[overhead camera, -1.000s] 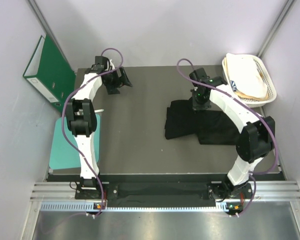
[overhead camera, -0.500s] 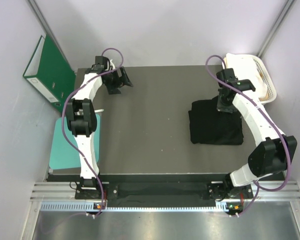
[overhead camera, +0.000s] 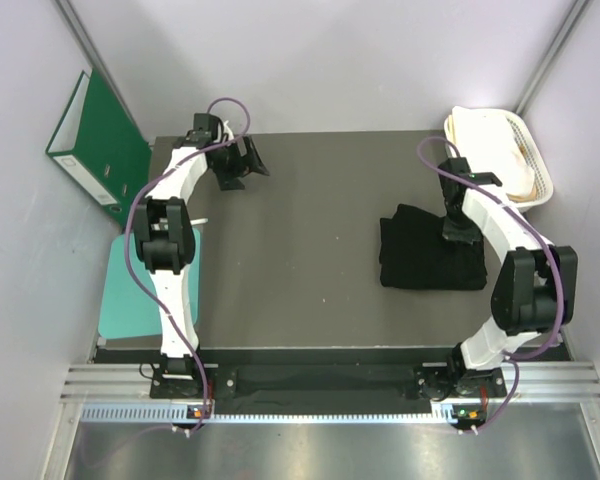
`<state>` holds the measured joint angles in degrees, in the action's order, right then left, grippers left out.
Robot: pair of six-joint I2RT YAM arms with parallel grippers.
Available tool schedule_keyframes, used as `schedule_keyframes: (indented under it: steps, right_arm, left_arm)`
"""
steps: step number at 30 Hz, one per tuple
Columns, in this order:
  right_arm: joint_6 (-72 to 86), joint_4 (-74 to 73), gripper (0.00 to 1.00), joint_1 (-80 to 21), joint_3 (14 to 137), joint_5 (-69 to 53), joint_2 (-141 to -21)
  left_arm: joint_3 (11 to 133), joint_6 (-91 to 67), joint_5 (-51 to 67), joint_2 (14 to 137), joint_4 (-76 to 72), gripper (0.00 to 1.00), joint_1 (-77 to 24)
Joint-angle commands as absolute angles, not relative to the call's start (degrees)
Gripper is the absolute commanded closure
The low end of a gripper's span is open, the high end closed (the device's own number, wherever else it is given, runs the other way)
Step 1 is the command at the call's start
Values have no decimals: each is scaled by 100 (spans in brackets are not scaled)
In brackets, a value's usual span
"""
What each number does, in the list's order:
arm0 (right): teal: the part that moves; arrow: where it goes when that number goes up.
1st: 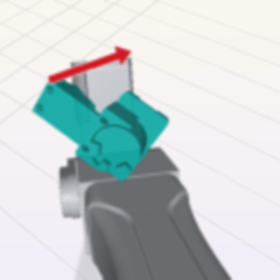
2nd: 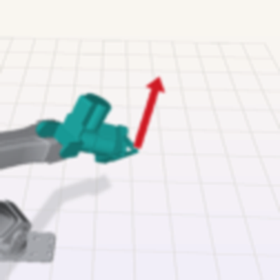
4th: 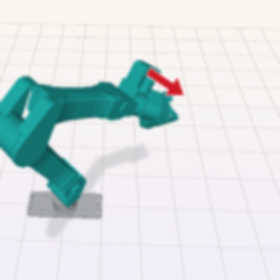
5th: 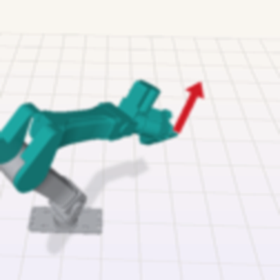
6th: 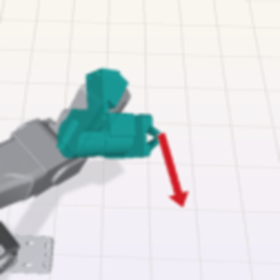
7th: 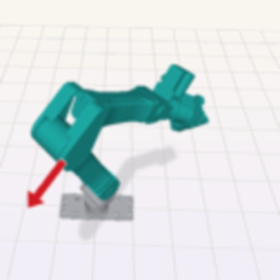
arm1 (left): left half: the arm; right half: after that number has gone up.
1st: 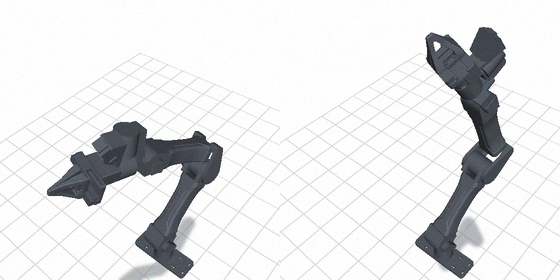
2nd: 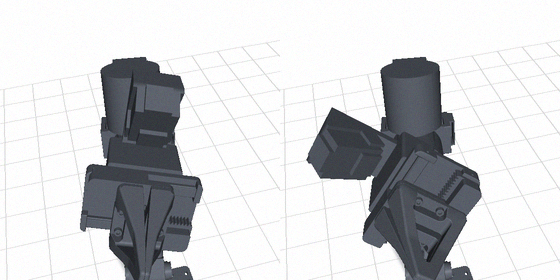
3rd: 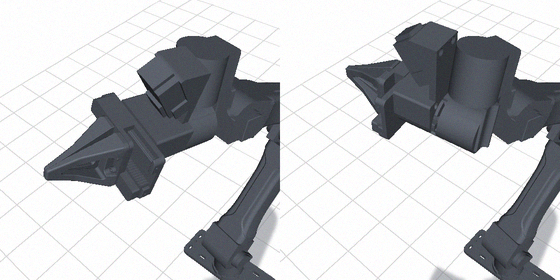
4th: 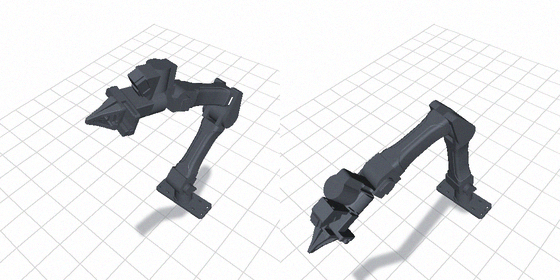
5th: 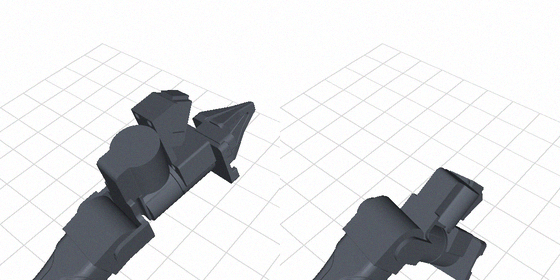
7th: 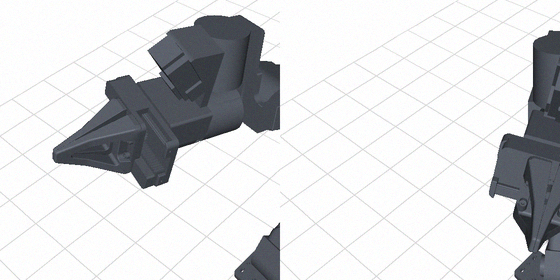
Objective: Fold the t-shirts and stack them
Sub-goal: Put the neatly folded tshirt into the corner of the board with the right arm
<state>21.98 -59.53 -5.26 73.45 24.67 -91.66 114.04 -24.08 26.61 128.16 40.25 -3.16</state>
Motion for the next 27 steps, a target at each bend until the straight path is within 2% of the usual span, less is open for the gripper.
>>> schedule_keyframes:
  steps: [1, 7, 17, 21, 22, 23, 24, 25, 27]
  right_arm:
    - [2250, -5660, 100, -439, 7707, 2918, -9246]
    - [2136, -5625, 100, -413, 8104, 3242, -9150]
    - [2311, -5564, 100, -88, 7559, 3217, -9861]
    - [2495, -5493, 94, -44, 7427, 3111, -10168]
    - [2513, -5519, 84, -44, 7470, 3146, -10204]
    - [2557, -5563, 60, -44, 7506, 3190, -10204]
    - [2645, -5659, 47, -44, 7541, 3338, -10134]
    - [2680, -5678, 20, -44, 7611, 3392, -10038]
    - [2724, -5687, 1, -53, 7638, 3602, -9575]
  left_arm:
    - [11347, -2347, 2786, 12691, 3867, 1, -343]
    - [11250, -2355, 2777, 12656, 3841, 1, -352]
    - [11162, -2329, 2786, 12691, 3832, 1, -387]
    - [11162, -2312, 2795, 12691, 3832, 1, -387]
    - [11162, -2303, 2812, 12683, 3832, 1, -387]
    - [11162, -2303, 2821, 12700, 3832, 1, -387]
    - [11153, -2294, 2830, 12683, 3849, 1, -387]
    - [11153, -2277, 2830, 12683, 3858, 1, -387]
    - [11127, -2268, 2839, 12665, 3867, 1, -395]
